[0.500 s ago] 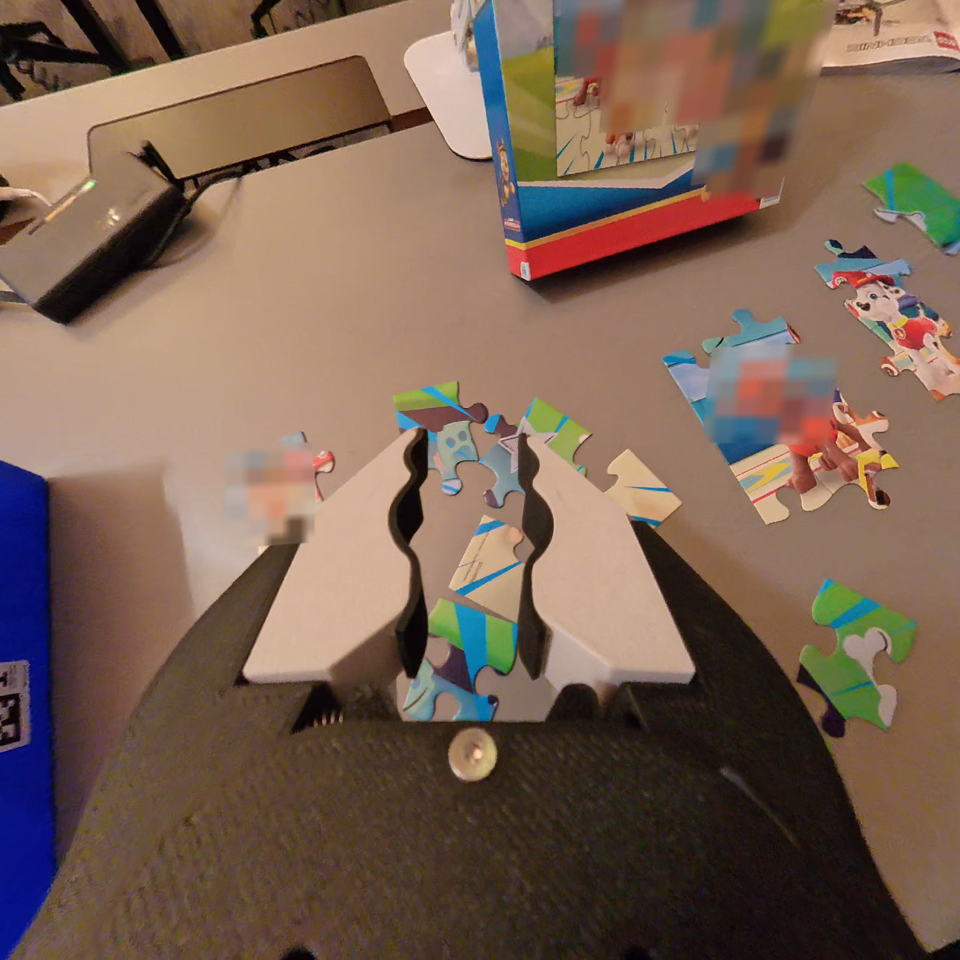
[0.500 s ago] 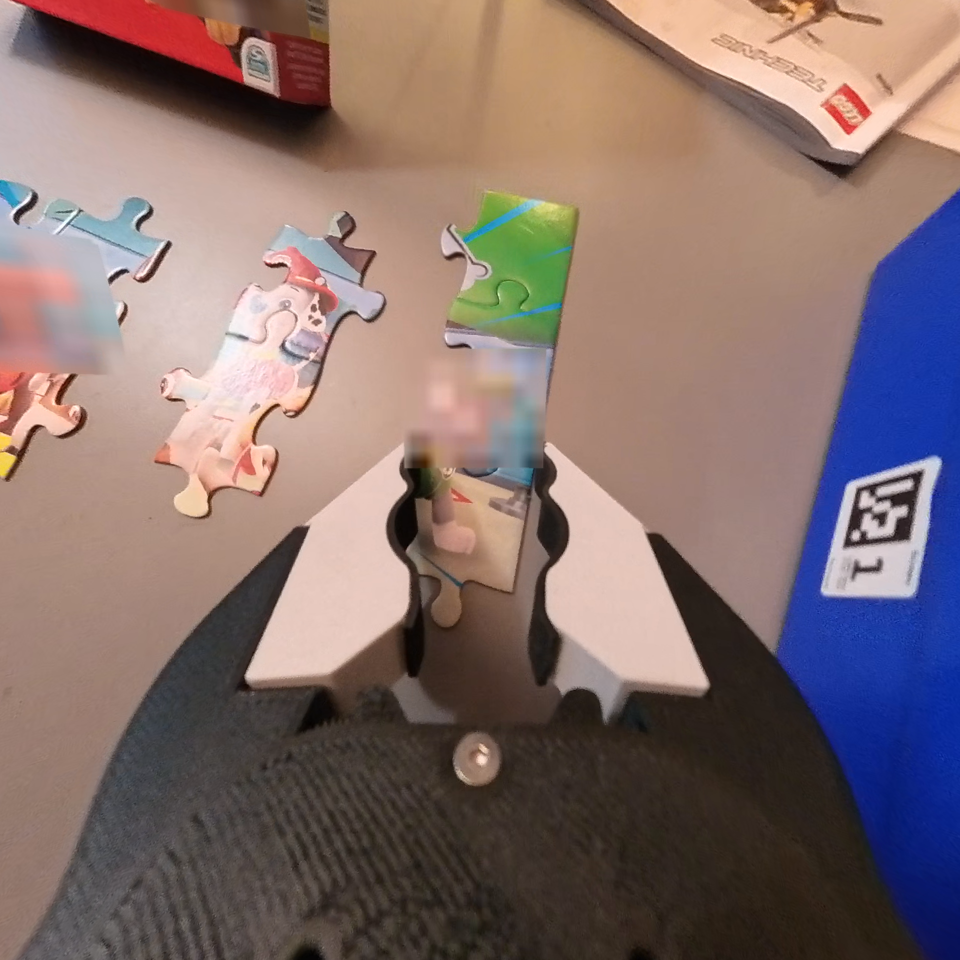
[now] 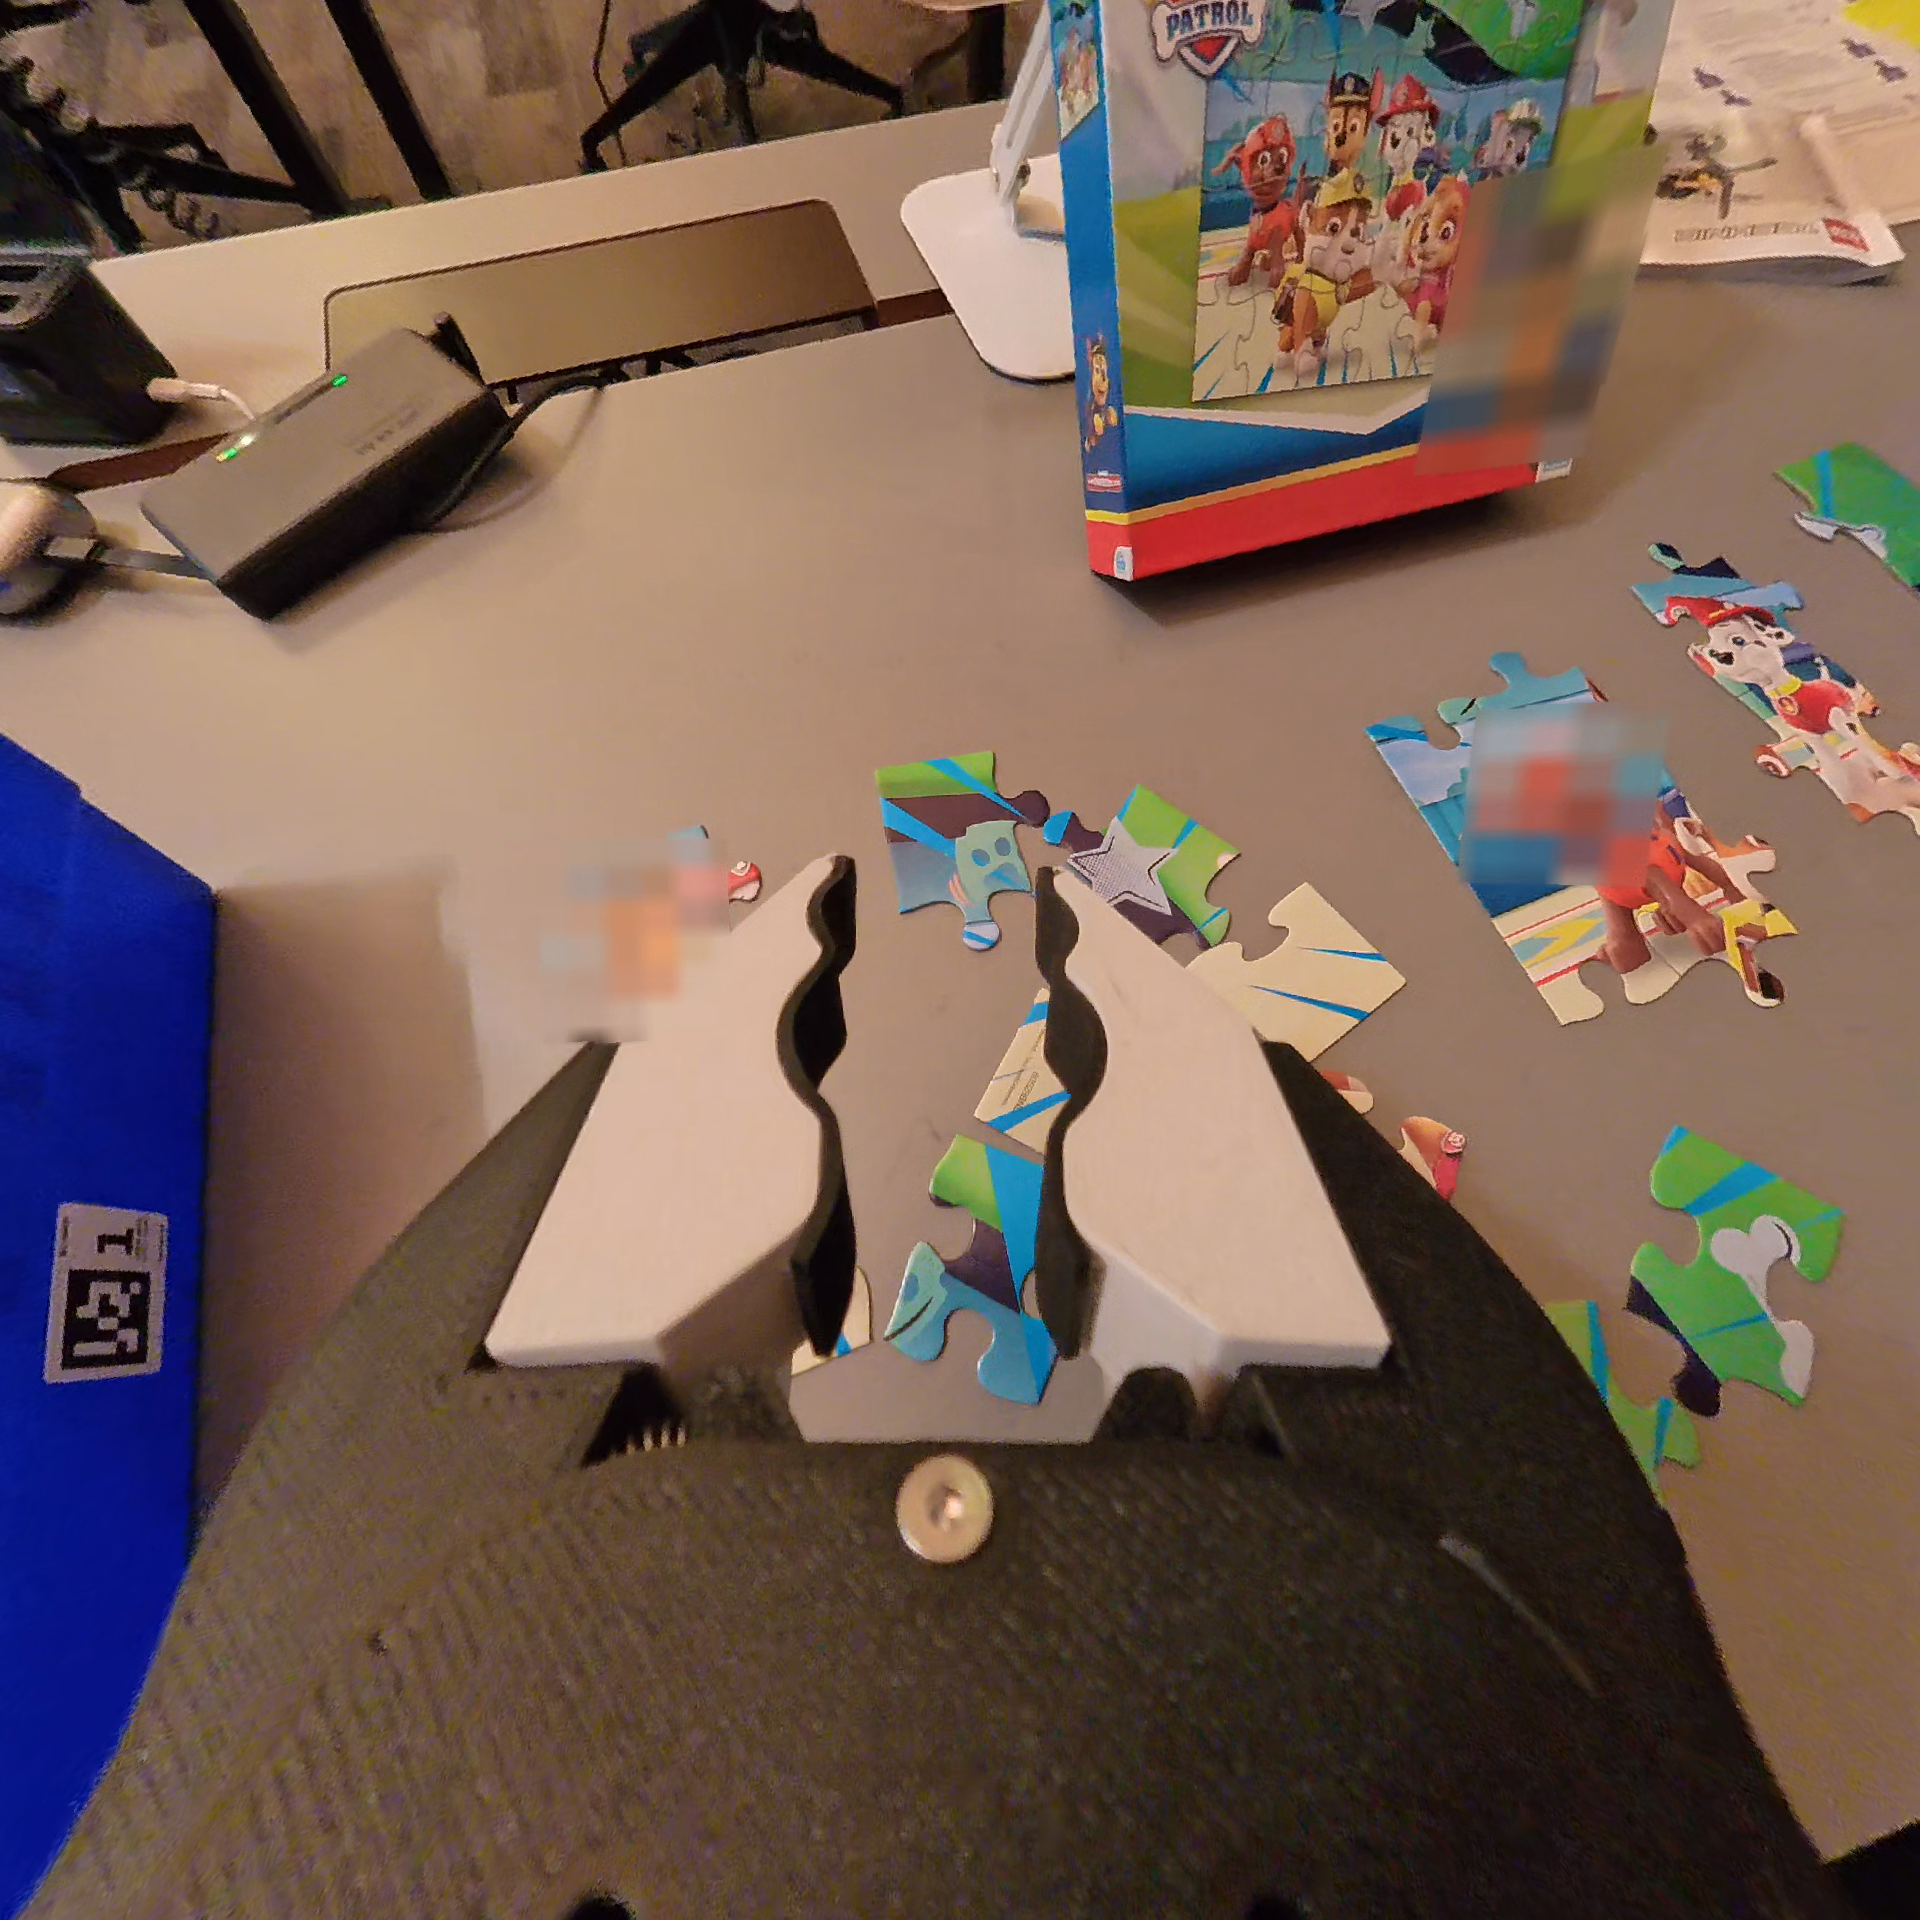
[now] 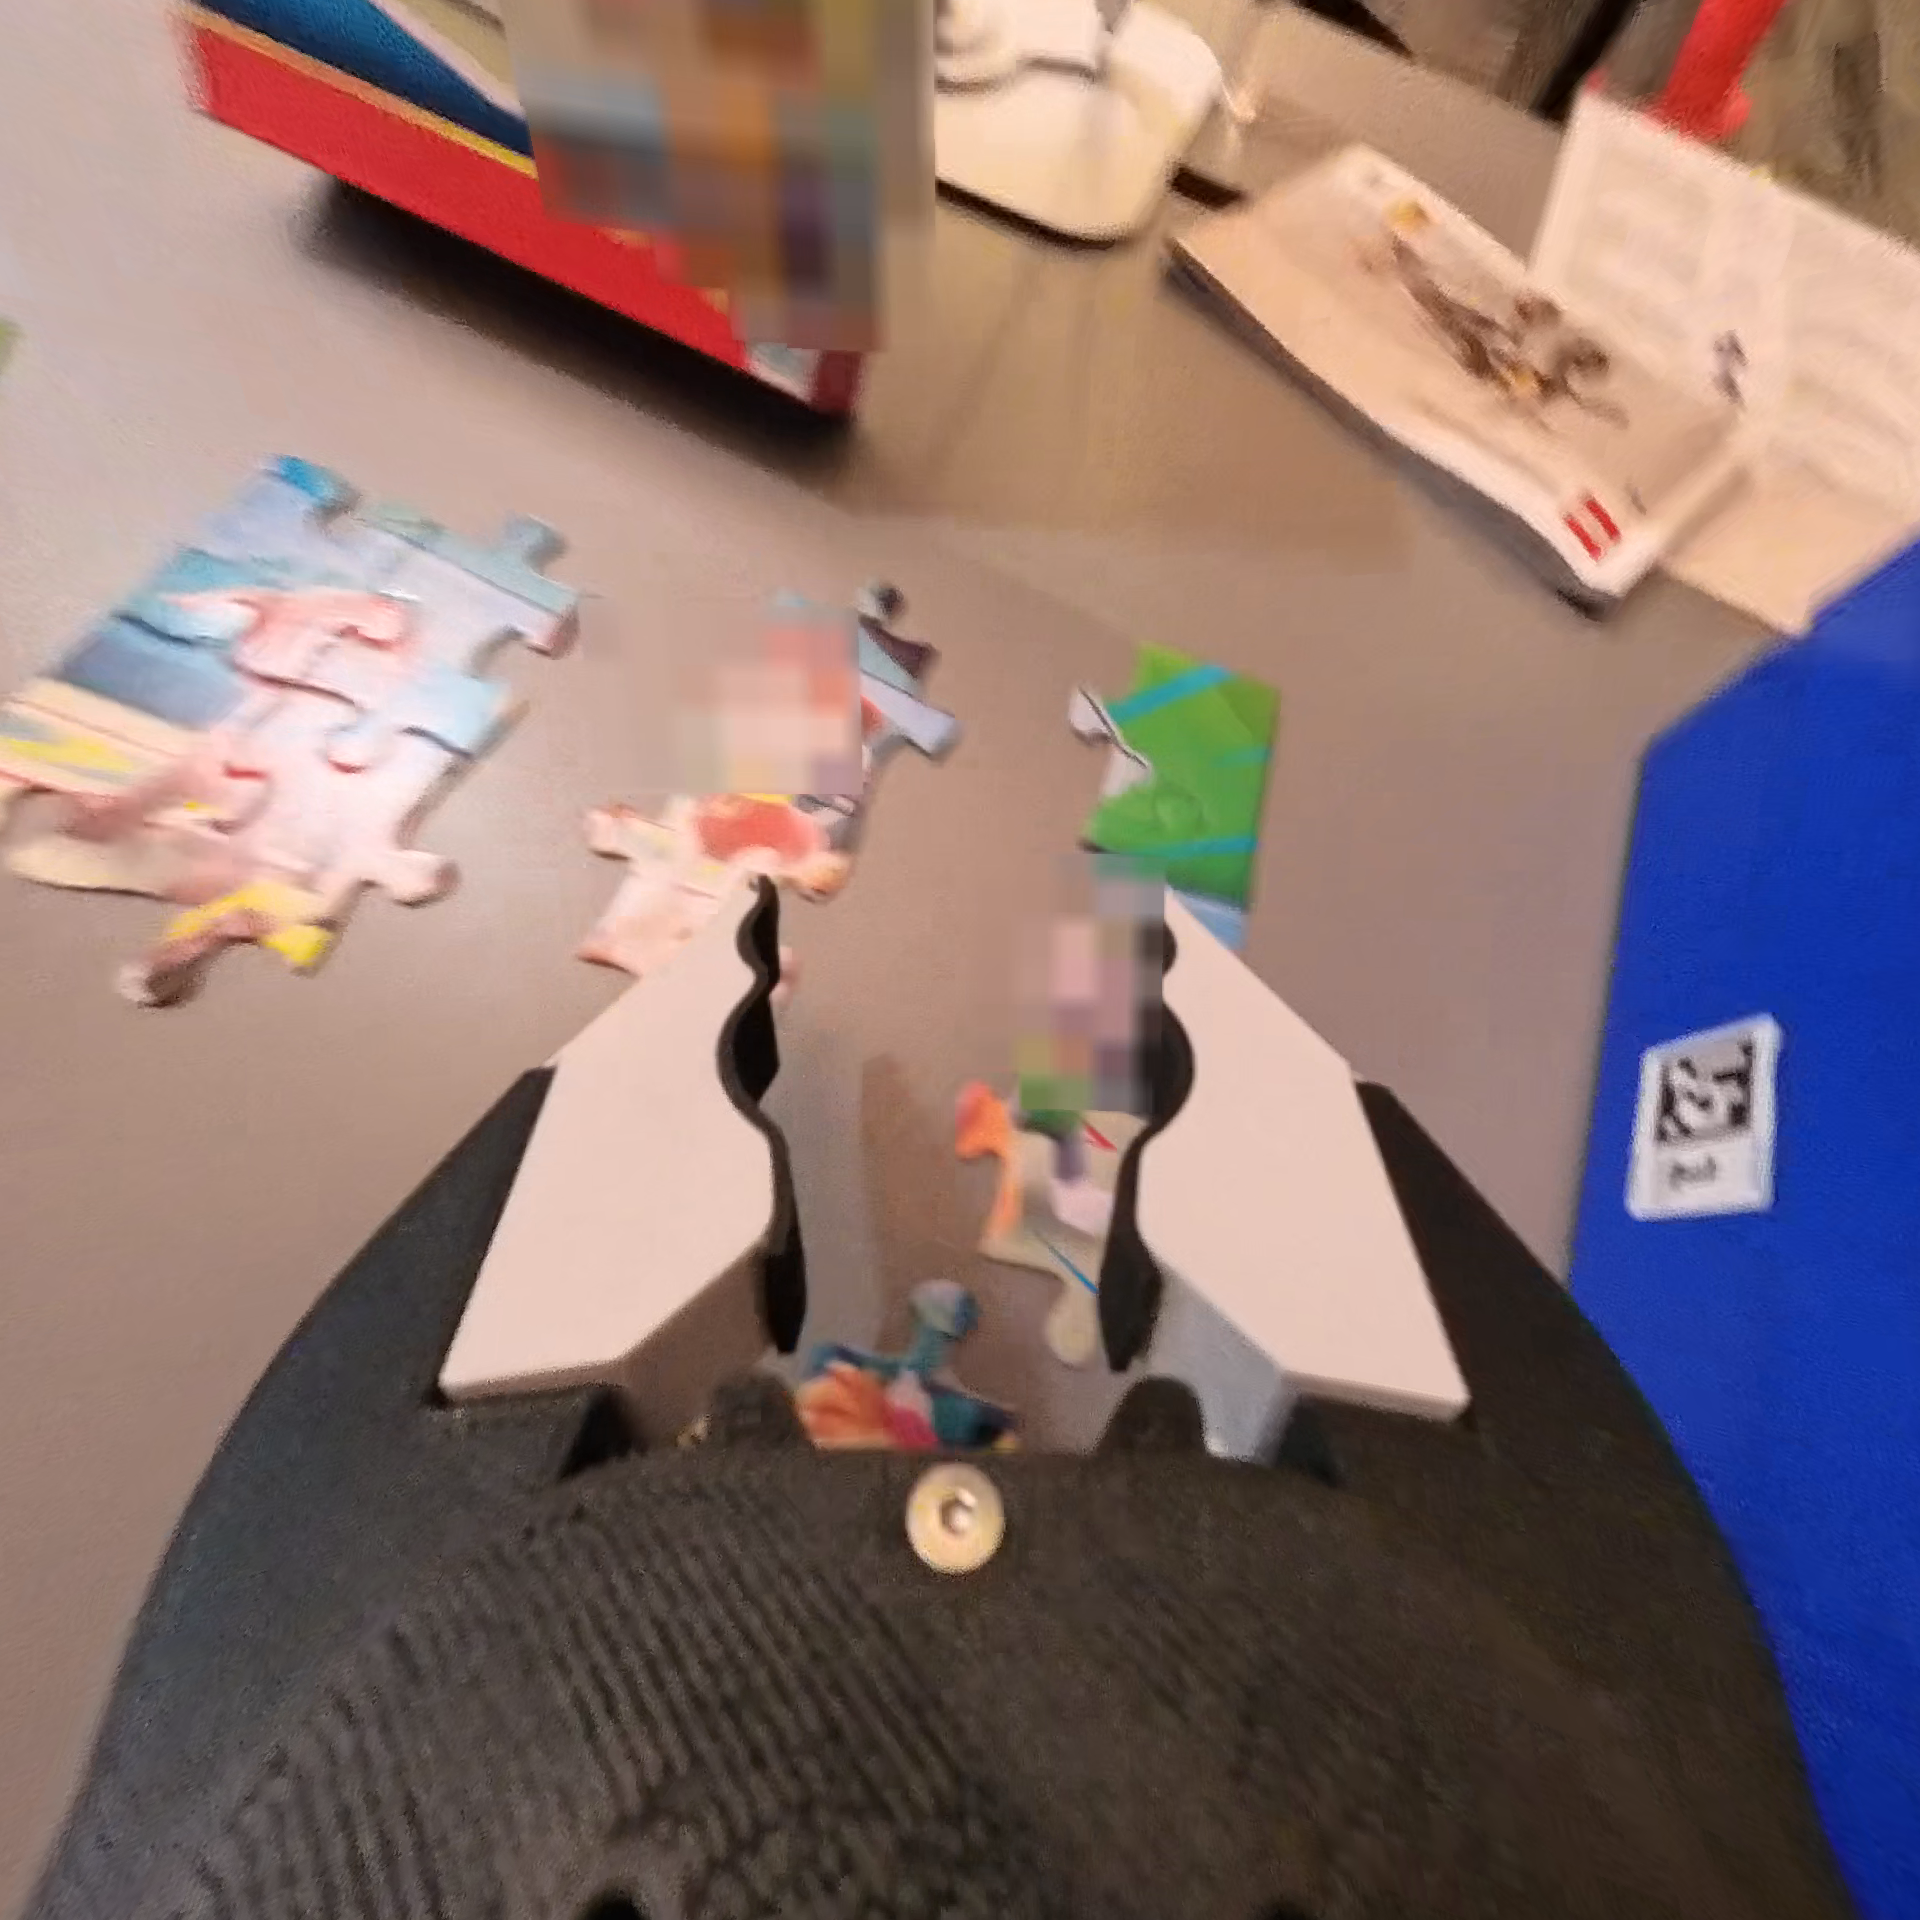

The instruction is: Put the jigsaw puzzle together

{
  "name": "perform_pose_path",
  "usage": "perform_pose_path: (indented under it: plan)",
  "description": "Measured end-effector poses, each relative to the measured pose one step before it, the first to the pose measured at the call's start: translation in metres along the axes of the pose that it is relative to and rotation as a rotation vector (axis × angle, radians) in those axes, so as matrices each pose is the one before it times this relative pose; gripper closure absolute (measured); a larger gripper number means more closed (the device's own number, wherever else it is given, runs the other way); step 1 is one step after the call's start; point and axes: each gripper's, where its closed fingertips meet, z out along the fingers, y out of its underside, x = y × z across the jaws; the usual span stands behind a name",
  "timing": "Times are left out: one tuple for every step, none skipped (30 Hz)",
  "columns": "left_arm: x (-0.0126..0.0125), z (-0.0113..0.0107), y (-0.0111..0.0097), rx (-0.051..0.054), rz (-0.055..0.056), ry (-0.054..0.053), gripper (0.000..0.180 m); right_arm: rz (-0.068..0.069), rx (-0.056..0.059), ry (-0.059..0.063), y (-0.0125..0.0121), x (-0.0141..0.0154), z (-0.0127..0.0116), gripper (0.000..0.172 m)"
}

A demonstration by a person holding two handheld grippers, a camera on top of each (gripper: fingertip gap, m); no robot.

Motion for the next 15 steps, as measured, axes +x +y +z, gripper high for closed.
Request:
perform_pose_path:
  plan:
    - [-0.00054,-0.00105,0.00086,0.0038,-0.0049,0.0029,0.147,-0.0306,0.0141,-0.0229,-0.00762,-0.01330,0.00021,0.104]
    - [-0.00100,-0.00102,0.00102,0.0030,-0.0028,0.0001,0.147,-0.0310,0.0072,-0.0213,-0.00647,-0.01279,0.00107,0.104]
    - [-0.00139,-0.00090,0.00121,0.0013,-0.0011,-0.0019,0.147,-0.0313,0.0041,-0.0203,-0.00580,-0.01216,0.00143,0.104]
    - [-0.00190,-0.00114,0.00135,0.0003,-0.0006,-0.0033,0.147,-0.0295,0.0035,-0.0166,-0.00547,-0.01091,0.00172,0.103]
    - [-0.00231,-0.00141,0.00179,-0.0012,-0.0008,-0.0040,0.146,-0.0246,0.0048,-0.0157,-0.00548,-0.00993,0.00154,0.103]
    - [-0.00211,-0.00175,0.00325,-0.0067,0.0004,-0.0016,0.146,-0.0149,0.0069,-0.0224,-0.00594,-0.00980,0.00115,0.103]
    - [-0.00231,-0.00205,0.00484,-0.0125,0.0042,-0.0008,0.146,-0.0038,0.0104,-0.0295,-0.00696,-0.00976,0.00050,0.102]
    - [-0.00341,-0.00212,0.00593,-0.0153,0.0080,-0.0056,0.146,0.0021,0.0175,-0.0295,-0.00786,-0.00904,-0.00016,0.102]
    - [-0.00452,-0.00236,0.00676,-0.0163,0.0089,-0.0098,0.146,0.0040,0.0217,-0.0258,-0.00814,-0.00771,-0.00032,0.103]
    - [-0.00457,-0.00212,0.00698,-0.0148,0.0049,-0.0076,0.146,0.0051,0.0207,-0.0257,-0.00773,-0.00749,-0.00013,0.104]
    - [-0.00354,-0.00193,0.00677,-0.0123,-0.0032,-0.0009,0.147,0.0061,0.0208,-0.0333,-0.00751,-0.00882,0.00053,0.105]
    - [-0.00296,-0.00180,0.00637,-0.0094,-0.0118,0.0026,0.146,0.0049,0.0238,-0.0500,-0.00763,-0.01203,0.00151,0.105]
    - [-0.00159,-0.00189,0.00556,-0.0054,-0.0153,0.0089,0.146,0.0011,0.0261,-0.0694,-0.00750,-0.01596,0.00265,0.106]
    - [-0.00058,-0.00186,0.00495,-0.0023,-0.0160,0.0137,0.146,-0.0063,0.0235,-0.0850,-0.00653,-0.01956,0.00436,0.108]
    - [-0.00008,-0.00172,0.00432,-0.0003,-0.0150,0.0149,0.146,-0.0164,0.0160,-0.0920,-0.00488,-0.02161,0.00627,0.109]
